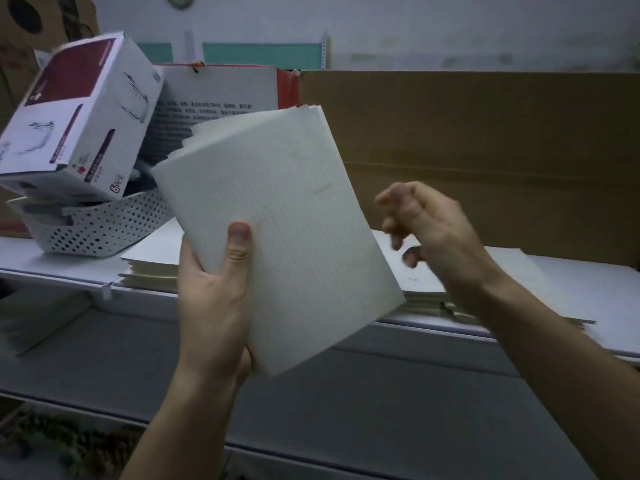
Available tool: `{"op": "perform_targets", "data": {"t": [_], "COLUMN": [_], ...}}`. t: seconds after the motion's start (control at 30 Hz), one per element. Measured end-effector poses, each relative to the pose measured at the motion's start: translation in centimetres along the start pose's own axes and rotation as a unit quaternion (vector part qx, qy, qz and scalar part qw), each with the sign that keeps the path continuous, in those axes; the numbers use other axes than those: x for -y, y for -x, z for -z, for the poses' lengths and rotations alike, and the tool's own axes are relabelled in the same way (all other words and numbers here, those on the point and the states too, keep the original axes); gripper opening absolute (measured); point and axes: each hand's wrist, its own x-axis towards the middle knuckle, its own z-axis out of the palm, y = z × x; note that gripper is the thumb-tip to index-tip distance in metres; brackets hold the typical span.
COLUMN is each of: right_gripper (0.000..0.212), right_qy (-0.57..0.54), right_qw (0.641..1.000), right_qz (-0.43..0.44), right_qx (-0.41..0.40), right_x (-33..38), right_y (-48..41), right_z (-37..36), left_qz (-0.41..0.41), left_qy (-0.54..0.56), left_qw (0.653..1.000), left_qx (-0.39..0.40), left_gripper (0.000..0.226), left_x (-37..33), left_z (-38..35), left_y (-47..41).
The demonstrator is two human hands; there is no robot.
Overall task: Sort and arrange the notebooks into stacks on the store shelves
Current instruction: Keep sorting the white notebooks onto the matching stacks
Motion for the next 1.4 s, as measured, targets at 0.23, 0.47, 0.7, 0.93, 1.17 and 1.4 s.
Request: {"op": "perform_targets", "data": {"t": [0.23, 0.47, 0.7, 0.93, 1.17, 1.4], "right_gripper": [0.052, 0.019, 0.016, 0.022, 0.024, 0.038], "right_qy": [0.141, 0.137, 0.067, 0.093, 0.134, 0.445], "right_qw": [0.989, 0.989, 0.995, 0.942, 0.905, 0.816], "right_qz": [0.044, 0.02, -0.054, -0.27, -0.377, -0.336], "right_qx": [-0.029, -0.049, -0.056, -0.178, -0.146, -0.156], "right_x": [2.0, 2.3, 2.4, 0.0, -7.0, -10.1], "right_y": [3.4, 4.4, 4.6, 2.4, 0.7, 0.4], "right_z": [-0.3, 2.0, 6.5, 14.7, 17.6, 16.4], "left_qz": [0.042, 0.116, 0.112, 0.063, 0.049, 0.05], "left_qy": [0.015, 0.091, 0.065, 0.053, 0.033, 0.044], "left_qw": [0.998, 0.982, 0.989, 0.995, 0.997, 0.997], "left_qx": [0.037, 0.115, 0.073, 0.059, 0.056, 0.043], "left_gripper": [0.051, 0.093, 0.056, 0.053, 0.043, 0.043], "left_x": [0.6, 1.8, 3.3, 3.8, 3.9, 4.1], "left_z": [-1.9, -2.8, -5.0, -6.0, -6.5, -6.3], "left_y": [1.4, 1.9, 2.3, 1.6, 1.4, 1.4]}}
